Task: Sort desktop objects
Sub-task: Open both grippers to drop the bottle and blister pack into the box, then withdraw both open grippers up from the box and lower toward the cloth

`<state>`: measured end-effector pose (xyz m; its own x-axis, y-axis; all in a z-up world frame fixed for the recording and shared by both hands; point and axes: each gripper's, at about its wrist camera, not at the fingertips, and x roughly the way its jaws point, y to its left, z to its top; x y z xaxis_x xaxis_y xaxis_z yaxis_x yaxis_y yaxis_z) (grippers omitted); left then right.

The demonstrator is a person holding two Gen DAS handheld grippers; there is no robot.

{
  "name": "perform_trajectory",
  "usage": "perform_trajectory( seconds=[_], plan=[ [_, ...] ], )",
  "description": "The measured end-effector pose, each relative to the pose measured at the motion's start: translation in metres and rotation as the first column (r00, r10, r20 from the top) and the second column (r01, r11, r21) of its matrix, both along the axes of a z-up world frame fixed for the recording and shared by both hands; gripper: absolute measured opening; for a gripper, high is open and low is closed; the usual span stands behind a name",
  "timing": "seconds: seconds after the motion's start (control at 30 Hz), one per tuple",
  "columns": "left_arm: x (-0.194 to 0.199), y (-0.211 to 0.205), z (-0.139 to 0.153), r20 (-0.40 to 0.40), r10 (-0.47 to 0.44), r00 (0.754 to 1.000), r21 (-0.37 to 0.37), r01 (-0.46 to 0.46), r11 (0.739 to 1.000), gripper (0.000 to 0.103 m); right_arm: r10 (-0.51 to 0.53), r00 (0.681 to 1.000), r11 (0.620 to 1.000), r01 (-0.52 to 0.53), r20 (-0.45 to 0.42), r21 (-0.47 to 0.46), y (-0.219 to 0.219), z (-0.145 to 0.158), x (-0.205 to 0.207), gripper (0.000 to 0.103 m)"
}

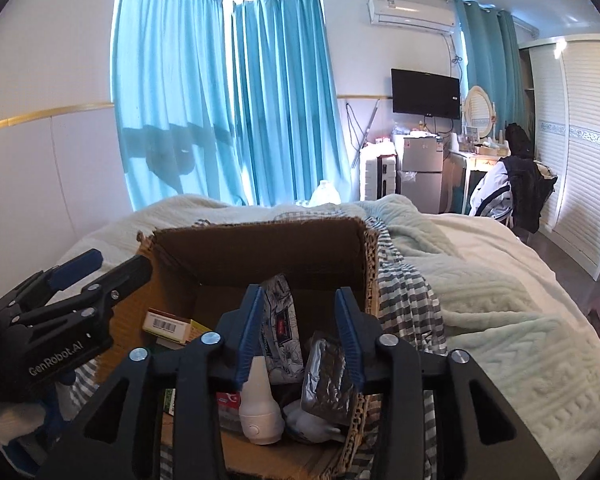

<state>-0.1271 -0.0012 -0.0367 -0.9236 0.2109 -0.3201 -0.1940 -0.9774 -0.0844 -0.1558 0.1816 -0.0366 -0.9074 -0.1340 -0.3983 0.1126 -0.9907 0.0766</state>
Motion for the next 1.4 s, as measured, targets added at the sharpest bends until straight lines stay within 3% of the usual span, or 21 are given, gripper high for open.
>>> perform_trajectory(
  seconds=[0.33,0.4,0.53,0.67,1.13,1.4],
  plan=[
    [0.051,-0.018,0.044,-0.082,0.046,0.996,0.027,-0.044,0.999,0.103,0.008,0.998,1.000,-0.009,-0.069,-0.010,-0.007,0.042,0.051,0.055],
    [0.061,-0.020,0.050,-0.093,0.058,0.994,0.022,-0.057,0.998,0.103,0.011,0.997,1.000,-0.012,-0.073,-0.012,-0.008,0.047,0.061,0.062],
    [0.077,-0.027,0.057,-0.084,0.094,0.992,0.010,-0.093,0.996,0.103,-0.009,0.996,1.000,0.007,-0.092,-0.023,-0.007,0.055,0.082,0.090],
    [0.092,-0.036,0.058,-0.067,0.115,0.991,0.020,-0.114,0.993,0.103,-0.042,0.994,0.999,0.038,-0.099,-0.035,-0.001,0.058,0.103,0.103],
    [0.131,-0.045,0.029,-0.029,0.196,0.980,-0.013,-0.197,0.980,0.103,-0.046,0.995,0.997,0.051,-0.094,0.052,-0.015,0.041,0.146,0.103],
    [0.134,-0.043,-0.012,0.039,0.179,0.983,-0.053,-0.177,0.983,0.103,-0.027,0.999,0.998,0.028,-0.022,0.064,-0.014,0.010,0.153,0.103]
  ],
)
